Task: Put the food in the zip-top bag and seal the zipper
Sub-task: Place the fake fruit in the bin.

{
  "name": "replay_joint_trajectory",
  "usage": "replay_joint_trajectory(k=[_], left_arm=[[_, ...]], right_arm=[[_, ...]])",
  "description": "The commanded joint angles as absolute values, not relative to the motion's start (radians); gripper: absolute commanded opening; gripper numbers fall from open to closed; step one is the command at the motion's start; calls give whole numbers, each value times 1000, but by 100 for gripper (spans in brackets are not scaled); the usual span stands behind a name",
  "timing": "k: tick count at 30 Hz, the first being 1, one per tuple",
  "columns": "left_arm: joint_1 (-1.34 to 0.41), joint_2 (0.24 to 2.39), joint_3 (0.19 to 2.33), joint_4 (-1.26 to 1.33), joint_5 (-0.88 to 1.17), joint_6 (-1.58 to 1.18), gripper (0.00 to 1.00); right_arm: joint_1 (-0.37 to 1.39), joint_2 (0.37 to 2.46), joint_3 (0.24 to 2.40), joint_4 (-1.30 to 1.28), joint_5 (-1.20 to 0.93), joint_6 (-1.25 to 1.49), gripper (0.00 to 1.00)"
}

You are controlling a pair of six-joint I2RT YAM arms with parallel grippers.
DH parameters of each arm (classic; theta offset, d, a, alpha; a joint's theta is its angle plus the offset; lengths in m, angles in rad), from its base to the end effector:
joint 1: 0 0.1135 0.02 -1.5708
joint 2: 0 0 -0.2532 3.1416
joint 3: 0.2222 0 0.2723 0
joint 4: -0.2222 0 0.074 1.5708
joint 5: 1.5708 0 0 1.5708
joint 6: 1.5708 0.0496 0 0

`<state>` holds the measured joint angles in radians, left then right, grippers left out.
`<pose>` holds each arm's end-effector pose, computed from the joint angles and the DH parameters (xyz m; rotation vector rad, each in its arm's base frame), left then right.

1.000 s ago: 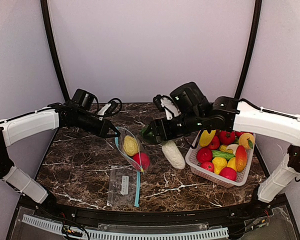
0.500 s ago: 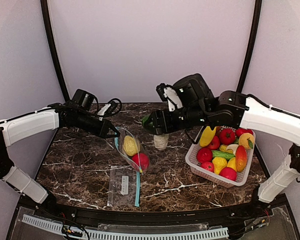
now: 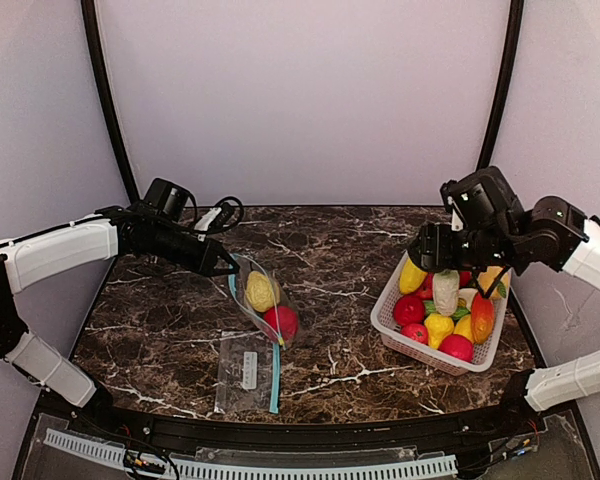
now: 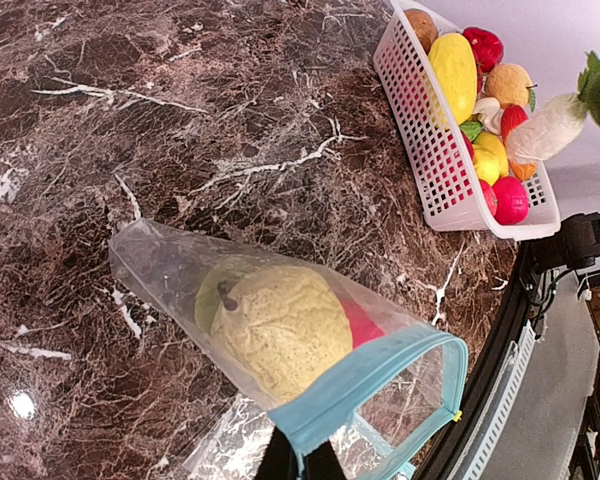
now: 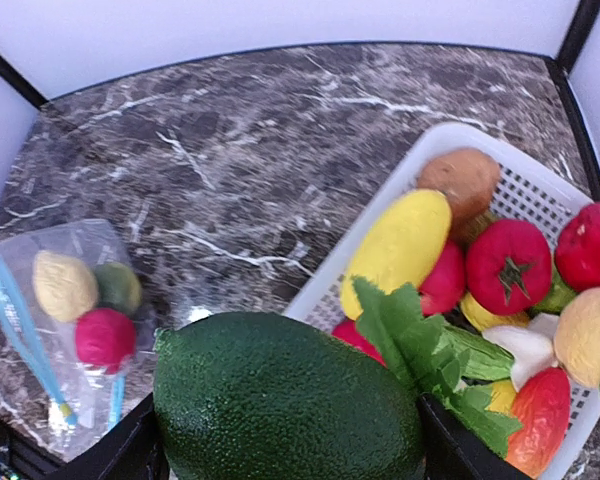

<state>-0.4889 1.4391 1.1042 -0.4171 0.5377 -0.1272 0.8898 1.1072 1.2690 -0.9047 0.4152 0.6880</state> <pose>0.2904 -0.1833 0.2542 0.7012 2.2681 -0.9290 0.1712 0.1794 0.3612 -0.0195 2.2641 0.3682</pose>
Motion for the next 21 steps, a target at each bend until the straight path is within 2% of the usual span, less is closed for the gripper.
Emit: replay_joint_trajectory(k=[1, 7, 14, 21], left_arm=[[-485, 1435, 1097, -435, 542, -116, 1], [-485, 1437, 1097, -438, 535, -113, 1], [-485, 1440, 1099, -442, 537, -112, 1], [-485, 1439, 1098, -443, 535, -111, 1]], right_arm=[[768, 1095, 1107, -962, 360, 727, 70], [625, 1100, 960, -893, 275, 672, 75], [611, 1192, 961, -896, 227, 638, 98], [636, 1175, 1025, -952, 206, 607, 98]])
